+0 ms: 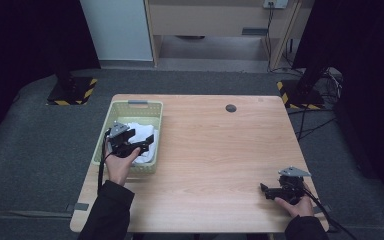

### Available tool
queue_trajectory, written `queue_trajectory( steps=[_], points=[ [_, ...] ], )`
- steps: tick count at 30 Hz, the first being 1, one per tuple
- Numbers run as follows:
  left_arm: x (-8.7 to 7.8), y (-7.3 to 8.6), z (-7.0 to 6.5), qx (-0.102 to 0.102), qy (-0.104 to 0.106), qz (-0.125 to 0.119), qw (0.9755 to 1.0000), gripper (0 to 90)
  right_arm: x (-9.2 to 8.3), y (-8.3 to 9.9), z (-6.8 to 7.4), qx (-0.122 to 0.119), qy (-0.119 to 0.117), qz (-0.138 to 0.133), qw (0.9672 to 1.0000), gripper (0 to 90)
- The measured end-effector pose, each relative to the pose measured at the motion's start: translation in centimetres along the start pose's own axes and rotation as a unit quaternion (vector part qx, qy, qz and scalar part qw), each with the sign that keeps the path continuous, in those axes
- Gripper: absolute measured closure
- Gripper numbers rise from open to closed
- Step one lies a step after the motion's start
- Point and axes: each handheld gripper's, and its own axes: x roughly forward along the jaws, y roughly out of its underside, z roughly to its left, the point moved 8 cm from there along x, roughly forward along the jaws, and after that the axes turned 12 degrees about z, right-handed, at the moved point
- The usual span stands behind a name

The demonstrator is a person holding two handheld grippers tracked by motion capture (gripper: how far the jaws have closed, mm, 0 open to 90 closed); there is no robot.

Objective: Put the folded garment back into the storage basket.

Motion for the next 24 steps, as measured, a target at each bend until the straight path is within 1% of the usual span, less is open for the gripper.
queue_trajectory(
  steps=[11,24],
  points=[
    [-0.1,-0.4,-1.3,0.01,0.013,-0.004,0.9999,18.1,0.0,0.0,0.0,0.0,0.0,0.0,1.0,0.6],
    [-0.5,-1.0,-3.3,0.026,0.033,-0.014,0.999,17.7,0.0,0.0,0.0,0.0,0.0,0.0,1.0,0.6]
  ],
)
